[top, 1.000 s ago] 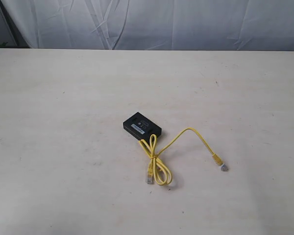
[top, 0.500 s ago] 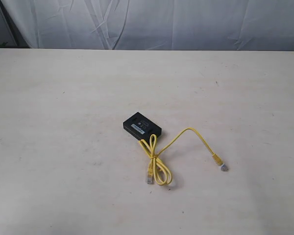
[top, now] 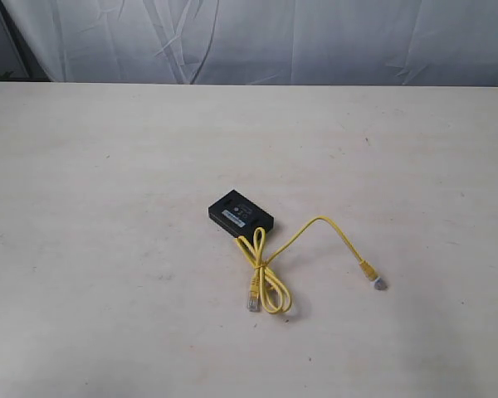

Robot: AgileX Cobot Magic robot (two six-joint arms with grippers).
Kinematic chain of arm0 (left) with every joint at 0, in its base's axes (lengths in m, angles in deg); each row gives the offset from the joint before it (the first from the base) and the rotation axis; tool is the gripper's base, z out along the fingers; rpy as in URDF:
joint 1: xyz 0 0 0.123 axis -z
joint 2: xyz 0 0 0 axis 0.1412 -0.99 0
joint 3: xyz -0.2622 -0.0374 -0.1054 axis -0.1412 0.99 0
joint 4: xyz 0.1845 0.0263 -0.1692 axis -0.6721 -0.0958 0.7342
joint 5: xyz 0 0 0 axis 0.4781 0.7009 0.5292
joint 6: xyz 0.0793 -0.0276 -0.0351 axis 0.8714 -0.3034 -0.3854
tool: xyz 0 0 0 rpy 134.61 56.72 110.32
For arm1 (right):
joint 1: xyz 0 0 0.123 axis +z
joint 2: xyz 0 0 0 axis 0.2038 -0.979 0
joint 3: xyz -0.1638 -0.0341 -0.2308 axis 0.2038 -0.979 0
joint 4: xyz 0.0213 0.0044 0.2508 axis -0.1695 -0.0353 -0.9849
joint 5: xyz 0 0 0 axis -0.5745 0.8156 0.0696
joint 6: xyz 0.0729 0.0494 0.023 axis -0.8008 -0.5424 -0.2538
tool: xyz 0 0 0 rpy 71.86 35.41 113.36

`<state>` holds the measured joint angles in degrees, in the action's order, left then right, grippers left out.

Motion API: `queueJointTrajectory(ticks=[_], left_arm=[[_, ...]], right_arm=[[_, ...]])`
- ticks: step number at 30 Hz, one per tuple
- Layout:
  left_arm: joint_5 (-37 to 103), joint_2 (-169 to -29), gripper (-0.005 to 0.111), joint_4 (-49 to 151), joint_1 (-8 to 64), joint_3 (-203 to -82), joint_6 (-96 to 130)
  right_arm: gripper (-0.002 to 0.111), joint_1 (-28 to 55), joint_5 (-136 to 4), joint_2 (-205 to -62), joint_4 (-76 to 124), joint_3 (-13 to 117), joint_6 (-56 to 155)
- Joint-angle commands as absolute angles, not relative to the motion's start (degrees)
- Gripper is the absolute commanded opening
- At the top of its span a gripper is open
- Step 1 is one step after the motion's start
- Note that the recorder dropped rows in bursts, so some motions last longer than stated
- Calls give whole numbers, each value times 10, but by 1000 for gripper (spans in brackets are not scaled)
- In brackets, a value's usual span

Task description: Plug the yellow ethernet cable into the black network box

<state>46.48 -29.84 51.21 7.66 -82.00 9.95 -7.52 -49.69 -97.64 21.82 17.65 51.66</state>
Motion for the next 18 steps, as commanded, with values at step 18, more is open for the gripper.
queueJointTrajectory(ticks=[18], left_arm=[[462, -295, 0, 512, 76, -817, 100]], right_arm=[[0, -72, -367, -1176, 155, 255, 517]])
